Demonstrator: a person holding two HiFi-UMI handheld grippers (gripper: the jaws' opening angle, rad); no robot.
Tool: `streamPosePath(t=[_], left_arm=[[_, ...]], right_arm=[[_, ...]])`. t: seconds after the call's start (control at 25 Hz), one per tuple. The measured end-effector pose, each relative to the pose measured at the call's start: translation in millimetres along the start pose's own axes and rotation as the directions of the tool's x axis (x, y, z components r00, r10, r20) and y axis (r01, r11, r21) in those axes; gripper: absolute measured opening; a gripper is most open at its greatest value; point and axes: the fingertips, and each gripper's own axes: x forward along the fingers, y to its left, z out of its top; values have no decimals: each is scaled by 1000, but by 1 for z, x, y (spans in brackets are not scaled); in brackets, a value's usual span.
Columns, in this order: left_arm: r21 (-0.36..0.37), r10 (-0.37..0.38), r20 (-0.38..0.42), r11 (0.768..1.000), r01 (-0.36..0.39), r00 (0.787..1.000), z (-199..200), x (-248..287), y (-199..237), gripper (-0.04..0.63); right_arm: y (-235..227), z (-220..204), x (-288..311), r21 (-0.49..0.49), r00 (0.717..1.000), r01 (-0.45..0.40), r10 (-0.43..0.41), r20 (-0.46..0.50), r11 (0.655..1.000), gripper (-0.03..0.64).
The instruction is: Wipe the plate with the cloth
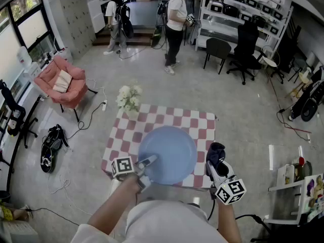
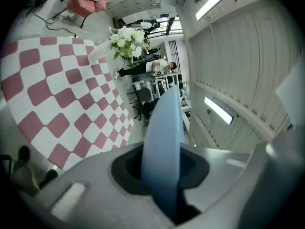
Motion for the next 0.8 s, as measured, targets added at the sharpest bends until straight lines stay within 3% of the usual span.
streamPosePath(t=[0.24, 0.44, 0.8], left_arm=[[0, 2, -9, 1000, -2, 1000, -37, 33, -15, 75], [13, -8, -15, 1000, 8, 1000, -10, 7, -8, 75], [20, -3, -14, 1000, 3, 1000, -22, -4, -3, 75]], right_arm=[[-36, 7, -36, -3, 1000, -1, 1, 12, 1000, 112], [-4, 7, -12, -13, 1000, 4, -4, 17, 1000, 112], [0, -5, -17, 11, 1000, -6, 6, 23, 1000, 114]])
